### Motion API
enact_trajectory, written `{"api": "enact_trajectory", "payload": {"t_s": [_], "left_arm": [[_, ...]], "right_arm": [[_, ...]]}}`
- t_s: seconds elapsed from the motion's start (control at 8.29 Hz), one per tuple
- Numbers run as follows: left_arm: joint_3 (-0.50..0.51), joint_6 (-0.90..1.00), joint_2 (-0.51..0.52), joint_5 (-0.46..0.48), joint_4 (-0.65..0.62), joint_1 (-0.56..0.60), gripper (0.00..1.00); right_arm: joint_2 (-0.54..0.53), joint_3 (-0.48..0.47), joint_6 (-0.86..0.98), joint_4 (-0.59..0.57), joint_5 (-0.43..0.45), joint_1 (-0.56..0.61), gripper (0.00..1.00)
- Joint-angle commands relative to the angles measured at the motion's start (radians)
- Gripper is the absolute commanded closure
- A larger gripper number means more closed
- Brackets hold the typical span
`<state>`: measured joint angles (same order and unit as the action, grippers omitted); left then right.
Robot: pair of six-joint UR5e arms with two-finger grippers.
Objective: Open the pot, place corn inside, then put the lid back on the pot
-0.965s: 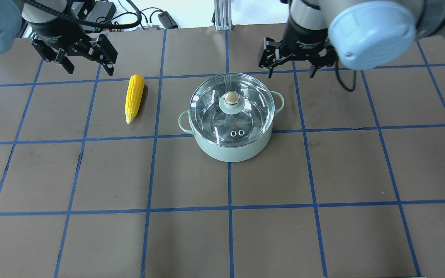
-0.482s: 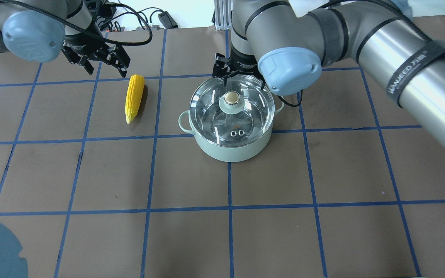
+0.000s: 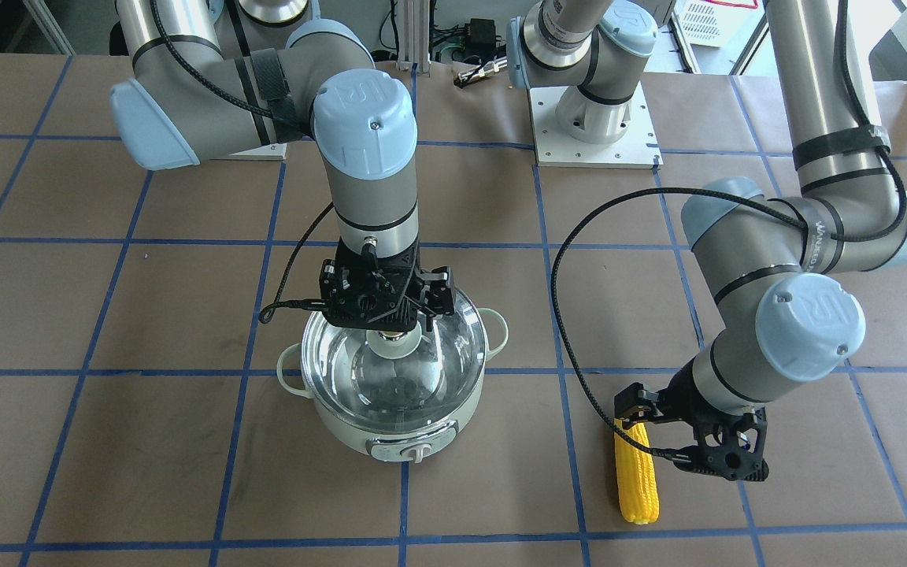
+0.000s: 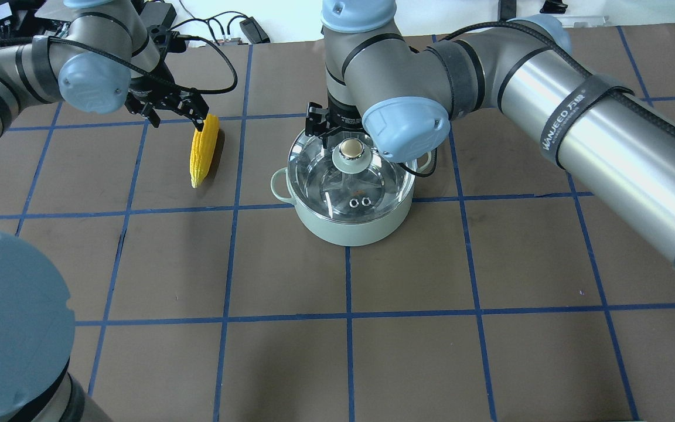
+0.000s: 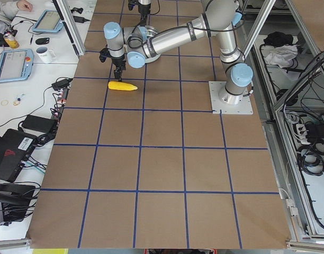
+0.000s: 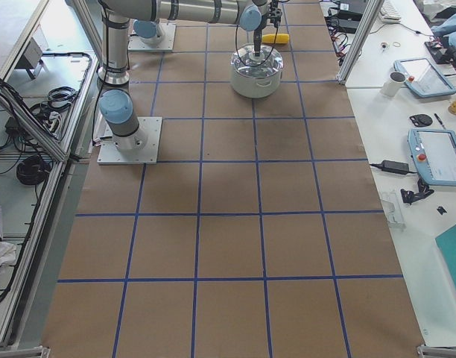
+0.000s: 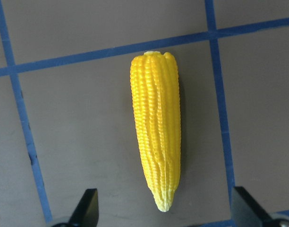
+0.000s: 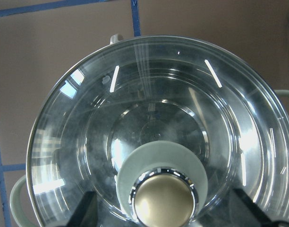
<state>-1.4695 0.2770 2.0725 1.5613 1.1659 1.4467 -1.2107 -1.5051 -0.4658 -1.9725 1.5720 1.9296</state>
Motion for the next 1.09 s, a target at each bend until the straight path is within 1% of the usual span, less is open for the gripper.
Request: {"api": "enact_trajectory", "payload": {"t_s": [0.0, 0.12, 0.24, 0.36, 0.48, 0.6, 0.72, 0.84, 0.96], "left_arm": [[-0.003, -0.002, 0.09, -0.058, -0.061, -0.005, 0.0], [-0.003, 0.005, 0.104, -0.058, -0.077, -0.005, 0.0], [-0.005, 0.007, 0.118, -0.058, -0.13, -0.005, 0.0], [-0.003, 0.008, 0.141, -0.058, -0.14, -0.005, 0.0], [-0.003, 0.008, 0.158, -0.057, -0.14, -0.005, 0.04], [-0.003, 0.01, 0.161, -0.057, -0.14, -0.005, 0.07], [-0.003, -0.002, 0.164, -0.053, -0.14, -0.005, 0.18], [0.003, -0.011, 0.167, -0.038, -0.129, -0.005, 0.82], [0.005, -0.016, 0.164, -0.041, -0.127, -0.005, 1.0]], "right_arm": [[0.008, -0.003, 0.007, -0.002, 0.002, 0.002, 0.17], [0.008, -0.003, 0.007, -0.002, 0.002, 0.0, 0.24], [0.008, -0.003, 0.009, -0.002, 0.002, 0.0, 0.29], [0.01, -0.003, 0.006, -0.003, 0.002, 0.0, 0.3], [0.013, -0.003, 0.0, -0.003, 0.002, 0.0, 0.31], [0.014, -0.003, 0.003, -0.003, 0.003, 0.0, 0.33], [0.014, -0.003, 0.004, -0.003, 0.014, 0.0, 0.34], [0.014, -0.003, 0.006, -0.002, 0.014, 0.0, 0.38], [0.014, -0.003, 0.007, -0.002, 0.014, 0.0, 0.41]]}}
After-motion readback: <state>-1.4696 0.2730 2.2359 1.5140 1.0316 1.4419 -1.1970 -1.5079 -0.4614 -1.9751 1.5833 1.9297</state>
